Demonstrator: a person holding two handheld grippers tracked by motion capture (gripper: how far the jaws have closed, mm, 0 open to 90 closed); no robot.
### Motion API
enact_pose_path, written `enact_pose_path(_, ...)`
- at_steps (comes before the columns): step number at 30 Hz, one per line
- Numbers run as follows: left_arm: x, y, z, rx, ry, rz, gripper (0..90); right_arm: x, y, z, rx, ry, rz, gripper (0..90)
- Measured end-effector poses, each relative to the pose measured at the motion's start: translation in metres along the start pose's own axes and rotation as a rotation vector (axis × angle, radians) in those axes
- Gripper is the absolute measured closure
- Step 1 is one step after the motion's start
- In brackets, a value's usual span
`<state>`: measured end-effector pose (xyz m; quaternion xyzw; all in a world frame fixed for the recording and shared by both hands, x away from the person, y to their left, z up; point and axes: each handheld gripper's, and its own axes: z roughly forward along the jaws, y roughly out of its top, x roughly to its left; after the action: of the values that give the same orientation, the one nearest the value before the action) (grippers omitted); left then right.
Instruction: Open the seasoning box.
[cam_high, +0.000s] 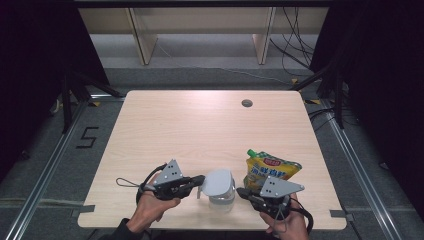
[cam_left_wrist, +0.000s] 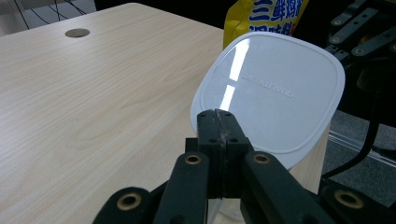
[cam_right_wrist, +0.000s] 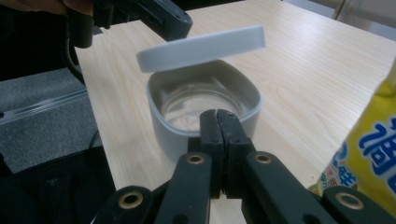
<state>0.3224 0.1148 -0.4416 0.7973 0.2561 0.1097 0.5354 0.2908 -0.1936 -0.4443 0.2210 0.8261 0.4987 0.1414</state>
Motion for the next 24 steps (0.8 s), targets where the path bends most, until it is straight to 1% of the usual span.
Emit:
enact_pose_path(6, 0.0, 0.0, 0.0, 0.0, 0.001, -0.001, 88.7, 0.003, 0.004, 0.004, -0.004, 0.011, -0.007, 90.0)
enact_pose_path(7, 0.0, 0.0, 0.0, 0.0, -0.002, 0.006, 88.7, 0.004, 0.005, 0.005, -0.007, 0.012, -0.004, 90.0)
enact_pose_path(8, 0.0, 0.0, 0.0, -0.001, 0.001, 0.0, 88.5, 0.004, 0.007, 0.006, -0.016, 0.019, -0.023, 90.0)
enact_pose_path(9, 0.0, 0.0, 0.0, -0.001, -0.002, 0.0, 88.5, 0.004, 0.007, 0.006, -0.016, 0.019, -0.023, 90.0)
enact_pose_path(10, 0.002, 0.0, 0.0, -0.003, -0.011, -0.002, 87.7, 0.005, 0.008, 0.006, -0.009, 0.02, -0.012, 90.0)
enact_pose_path(11, 0.003, 0.0, -0.001, -0.009, -0.009, 0.002, 87.1, 0.005, 0.009, 0.007, -0.015, 0.026, -0.017, 90.0)
enact_pose_path(12, 0.003, -0.001, -0.002, -0.005, 0.001, -0.01, 85.4, 0.007, 0.012, 0.008, -0.016, 0.016, -0.022, 90.0)
enact_pose_path(13, 0.006, -0.003, -0.004, -0.003, 0.006, 0.0, 84.8, 0.006, 0.013, 0.007, -0.011, 0.024, -0.024, 90.0)
enact_pose_path(14, 0.006, -0.003, -0.004, -0.003, 0.006, 0.0, 84.3, 0.006, 0.013, 0.007, -0.011, 0.024, -0.024, 90.0)
enact_pose_path(15, 0.007, -0.006, -0.007, 0.003, 0.023, -0.013, 83.3, 0.007, 0.015, 0.008, -0.027, 0.005, -0.014, 90.0)
enact_pose_path(16, 0.007, -0.006, -0.007, 0.003, 0.023, -0.013, 81.5, 0.007, 0.015, 0.008, -0.027, 0.005, -0.014, 90.0)
enact_pose_path(18, 0.009, -0.012, -0.01, 0.009, 0.022, -0.015, 74.5, 0.005, 0.019, 0.007, -0.022, 0.014, -0.032, 90.0)
enact_pose_path(19, 0.009, -0.017, -0.014, 0.032, 0.026, 0.007, 70.9, 0.006, 0.021, 0.008, -0.026, 0.01, -0.03, 90.0)
enact_pose_path(20, 0.008, -0.02, -0.015, 0.033, 0.026, 0.013, 67.5, 0.007, 0.022, 0.01, -0.03, 0.014, -0.037, 90.0)
enact_pose_path(21, 0.008, -0.02, -0.015, 0.033, 0.026, 0.013, 64.7, 0.007, 0.022, 0.01, -0.03, 0.014, -0.037, 90.0)
enact_pose_path(22, 0.008, -0.024, -0.018, 0.041, 0.03, 0.019, 64.7, 0.007, 0.024, 0.01, -0.03, 0.007, -0.042, 90.0)
enact_pose_path(23, 0.008, -0.027, -0.02, 0.045, 0.033, 0.033, 62.6, 0.009, 0.027, 0.01, -0.018, 0.017, -0.026, 90.0)
enact_pose_path(24, 0.007, -0.03, -0.022, 0.038, 0.038, 0.01, 60.4, 0.009, 0.029, 0.012, -0.032, 0.021, -0.052, 90.0)
